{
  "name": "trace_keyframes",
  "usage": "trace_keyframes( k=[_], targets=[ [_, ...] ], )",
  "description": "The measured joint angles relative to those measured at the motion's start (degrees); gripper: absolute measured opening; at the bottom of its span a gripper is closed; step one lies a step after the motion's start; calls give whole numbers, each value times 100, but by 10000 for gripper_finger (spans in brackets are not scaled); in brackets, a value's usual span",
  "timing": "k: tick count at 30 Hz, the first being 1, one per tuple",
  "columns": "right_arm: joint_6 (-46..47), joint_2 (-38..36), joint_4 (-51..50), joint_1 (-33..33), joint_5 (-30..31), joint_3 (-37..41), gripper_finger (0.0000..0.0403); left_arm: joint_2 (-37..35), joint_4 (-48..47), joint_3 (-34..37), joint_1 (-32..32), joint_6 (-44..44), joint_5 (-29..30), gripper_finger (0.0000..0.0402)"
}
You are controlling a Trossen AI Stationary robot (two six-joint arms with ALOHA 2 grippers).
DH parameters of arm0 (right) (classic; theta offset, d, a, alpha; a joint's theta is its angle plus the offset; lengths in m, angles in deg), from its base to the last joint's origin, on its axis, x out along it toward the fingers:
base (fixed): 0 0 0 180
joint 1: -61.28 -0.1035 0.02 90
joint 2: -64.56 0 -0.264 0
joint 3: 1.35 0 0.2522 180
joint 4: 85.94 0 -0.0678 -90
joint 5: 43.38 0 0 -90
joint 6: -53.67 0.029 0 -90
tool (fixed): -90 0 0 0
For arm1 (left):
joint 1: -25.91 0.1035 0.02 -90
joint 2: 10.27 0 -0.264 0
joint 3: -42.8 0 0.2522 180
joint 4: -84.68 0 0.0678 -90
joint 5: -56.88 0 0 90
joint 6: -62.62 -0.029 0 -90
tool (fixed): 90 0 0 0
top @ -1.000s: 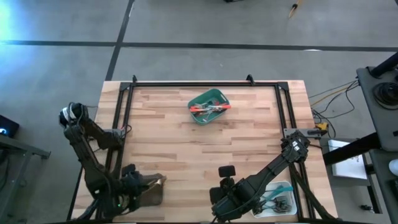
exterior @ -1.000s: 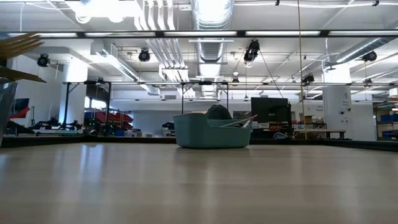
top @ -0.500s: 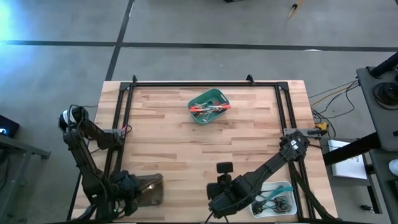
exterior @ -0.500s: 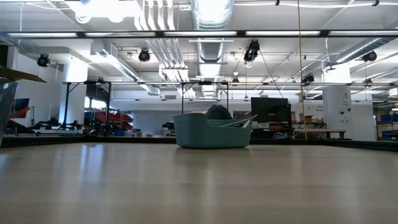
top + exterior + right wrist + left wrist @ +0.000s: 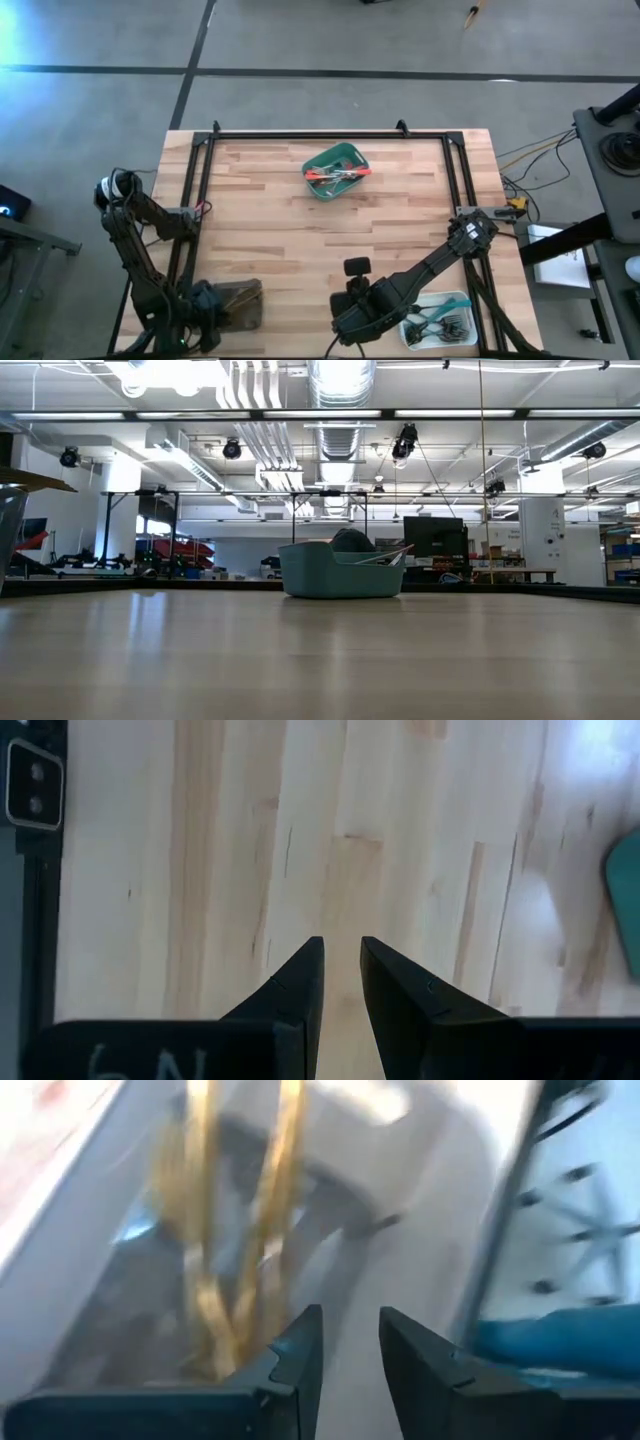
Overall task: Sort silverware by color (type)
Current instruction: Return to Home Position
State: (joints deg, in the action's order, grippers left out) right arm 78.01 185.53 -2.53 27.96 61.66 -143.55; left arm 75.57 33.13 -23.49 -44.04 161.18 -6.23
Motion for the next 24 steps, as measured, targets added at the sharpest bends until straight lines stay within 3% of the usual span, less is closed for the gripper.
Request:
trace_keyframes(
  k=[9, 15, 18, 24],
  targets=[
    [-1102, 0, 75, 345, -4, 21, 61, 0, 1276, -350, -2, -1502, 1692, 84],
    [-1347, -210, 192, 788, -39, 556, 61, 0, 1249, -1090, -2, -2908, 2069, 84],
    [-1312, -661, 974, 1047, -131, 1413, 61, 0, 1220, -1451, -22, -3593, 2079, 84],
    [-677, -2146, 4017, 1376, -903, 4050, 61, 0, 328, -2041, -160, -3935, 2376, 85]
  ],
)
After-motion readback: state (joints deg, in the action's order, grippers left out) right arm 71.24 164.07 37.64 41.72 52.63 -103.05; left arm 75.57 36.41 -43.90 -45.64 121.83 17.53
